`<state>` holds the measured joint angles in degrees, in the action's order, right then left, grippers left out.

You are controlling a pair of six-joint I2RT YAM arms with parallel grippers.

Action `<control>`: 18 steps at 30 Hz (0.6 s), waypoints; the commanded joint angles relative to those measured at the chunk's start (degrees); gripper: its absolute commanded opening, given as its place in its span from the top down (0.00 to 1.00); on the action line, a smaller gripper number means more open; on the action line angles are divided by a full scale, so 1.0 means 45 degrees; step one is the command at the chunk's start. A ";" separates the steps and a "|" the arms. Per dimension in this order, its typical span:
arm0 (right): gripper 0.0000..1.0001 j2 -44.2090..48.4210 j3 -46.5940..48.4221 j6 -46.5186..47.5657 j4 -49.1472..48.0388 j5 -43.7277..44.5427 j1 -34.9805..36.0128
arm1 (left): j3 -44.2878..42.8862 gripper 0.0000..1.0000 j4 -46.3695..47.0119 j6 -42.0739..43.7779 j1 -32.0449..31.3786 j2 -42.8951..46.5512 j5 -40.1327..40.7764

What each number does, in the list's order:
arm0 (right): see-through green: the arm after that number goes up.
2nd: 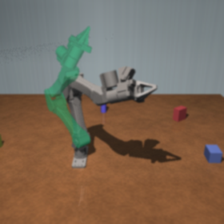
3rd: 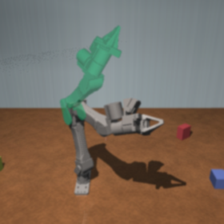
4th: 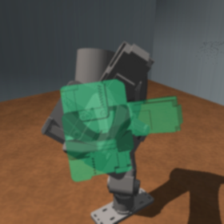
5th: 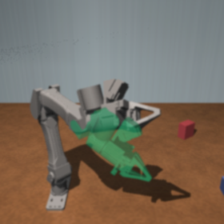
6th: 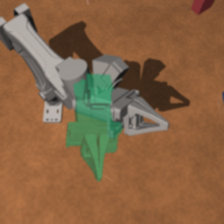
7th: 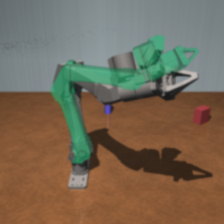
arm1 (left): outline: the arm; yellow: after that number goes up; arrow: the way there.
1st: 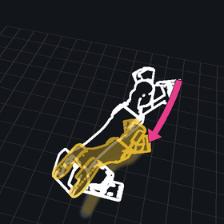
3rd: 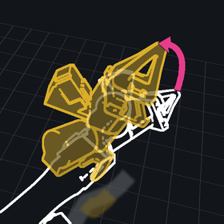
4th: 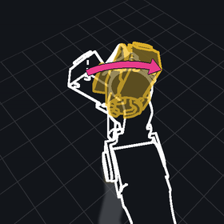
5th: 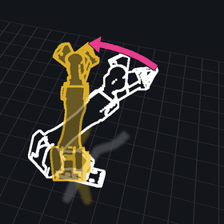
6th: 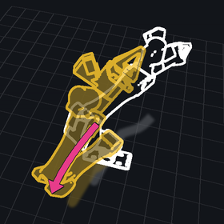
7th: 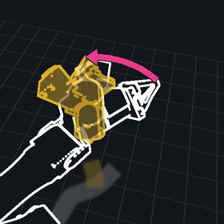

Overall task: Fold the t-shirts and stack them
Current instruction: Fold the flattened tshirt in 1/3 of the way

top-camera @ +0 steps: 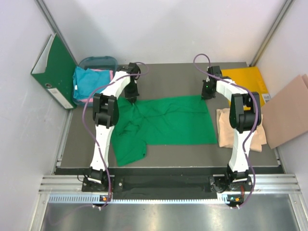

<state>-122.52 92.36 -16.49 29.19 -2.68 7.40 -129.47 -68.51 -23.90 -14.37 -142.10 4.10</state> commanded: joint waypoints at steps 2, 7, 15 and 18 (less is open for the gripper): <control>1.00 -0.0078 0.0686 0.0110 -0.0256 0.0555 0.0133 | -0.1695 1.00 0.0771 -0.0431 0.0029 -0.0725 -0.0655; 1.00 0.0097 0.0824 0.0168 -0.0742 0.2116 0.0172 | -0.1778 1.00 0.2330 -0.0430 -0.0029 -0.0590 -0.1944; 1.00 -0.0350 0.1253 0.0110 -0.1915 0.2937 -0.0062 | -0.2049 1.00 0.4187 -0.0918 0.0088 -0.0784 -0.1828; 1.00 -0.0527 0.1488 0.0480 -0.2988 0.2842 -0.0082 | -0.2108 1.00 0.4482 -0.0920 0.0263 -0.0611 -0.1888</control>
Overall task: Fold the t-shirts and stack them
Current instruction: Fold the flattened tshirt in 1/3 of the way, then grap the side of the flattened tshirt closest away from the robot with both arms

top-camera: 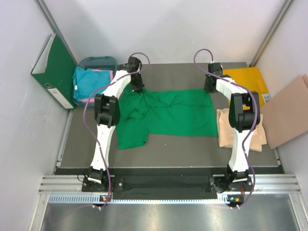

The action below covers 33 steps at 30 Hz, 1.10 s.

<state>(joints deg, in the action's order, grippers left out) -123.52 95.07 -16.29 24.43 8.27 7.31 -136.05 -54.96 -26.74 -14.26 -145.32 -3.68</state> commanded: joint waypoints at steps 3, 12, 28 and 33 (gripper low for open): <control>0.99 -0.0343 0.1275 0.0886 -0.2381 0.0408 -0.0082 | -0.0412 0.38 0.1997 0.0062 0.0240 0.0920 -0.0061; 0.00 0.2796 -0.0963 0.1180 -0.1558 -0.0157 -0.0062 | 0.4210 0.01 0.3325 0.0922 0.0220 0.6286 -0.0022; 0.04 0.9616 -0.9150 -0.2235 -0.0289 -0.3124 0.0035 | 1.5074 0.04 0.1354 0.1393 -0.2572 1.2310 0.1308; 0.05 1.0339 -1.0870 -0.4033 -0.0701 -0.3868 0.0016 | 1.6539 0.06 0.1432 0.1119 -0.3119 1.3093 0.1013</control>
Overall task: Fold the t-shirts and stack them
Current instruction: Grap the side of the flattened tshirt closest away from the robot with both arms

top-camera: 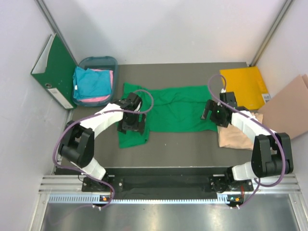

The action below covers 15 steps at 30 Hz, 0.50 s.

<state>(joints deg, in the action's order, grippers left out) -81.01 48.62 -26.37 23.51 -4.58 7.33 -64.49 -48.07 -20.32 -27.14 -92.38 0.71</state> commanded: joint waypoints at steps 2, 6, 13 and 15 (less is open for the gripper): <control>0.05 0.0991 -0.0979 -0.2283 -0.0633 -0.1072 0.0030 | 0.0853 0.06 -0.0040 -0.0348 -0.0512 0.1465 0.0057; 0.05 0.0914 -0.1468 -0.2889 -0.0810 -0.1306 0.0011 | 0.1244 0.06 0.0253 -0.0485 -0.1156 0.1388 -0.0001; 0.05 0.0971 -0.2696 -0.4294 -0.1491 -0.1228 -0.0340 | 0.1596 0.07 0.1288 -0.0544 -0.2483 0.0374 0.0349; 0.06 0.1069 -0.2893 -0.4490 -0.1805 -0.1209 -0.0515 | 0.1577 0.07 0.1502 -0.0524 -0.2641 0.0099 0.0603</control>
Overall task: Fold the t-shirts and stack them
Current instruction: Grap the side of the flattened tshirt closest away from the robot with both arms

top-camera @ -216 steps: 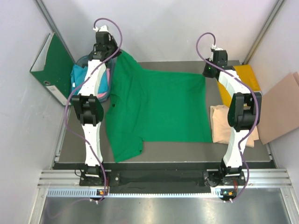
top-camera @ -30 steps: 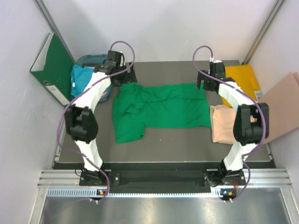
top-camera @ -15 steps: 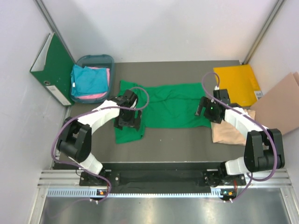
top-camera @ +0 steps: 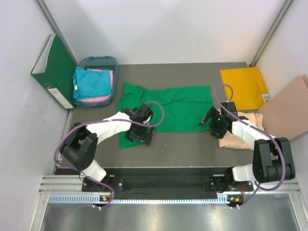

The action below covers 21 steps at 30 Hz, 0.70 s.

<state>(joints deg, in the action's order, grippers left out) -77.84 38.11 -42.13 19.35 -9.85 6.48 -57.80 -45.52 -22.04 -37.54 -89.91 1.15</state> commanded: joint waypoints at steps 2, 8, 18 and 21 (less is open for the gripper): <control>0.06 0.0385 -0.0773 -0.1165 -0.1058 0.0000 -0.0502 | 0.0032 0.07 0.1052 -0.0179 -0.0388 -0.0663 0.0623; 0.09 0.0385 -0.1067 -0.1693 -0.1547 0.0975 -0.0952 | -0.0221 0.19 0.1424 -0.0355 -0.0388 -0.1542 0.1385; 1.00 -0.1236 0.0181 -0.1635 -0.1724 0.1056 -0.0933 | -0.1022 1.00 0.0604 -0.1097 -0.0369 -0.2150 0.2908; 1.00 -0.0887 0.0456 -0.1517 -0.1392 0.0938 -0.0952 | -0.1373 1.00 -0.0193 -0.1409 -0.0369 -0.1662 0.3513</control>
<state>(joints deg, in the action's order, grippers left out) -82.76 36.99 -50.00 11.55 -6.85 2.74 -60.99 -42.17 -25.87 -39.46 -98.96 10.52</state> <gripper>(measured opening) 0.009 0.027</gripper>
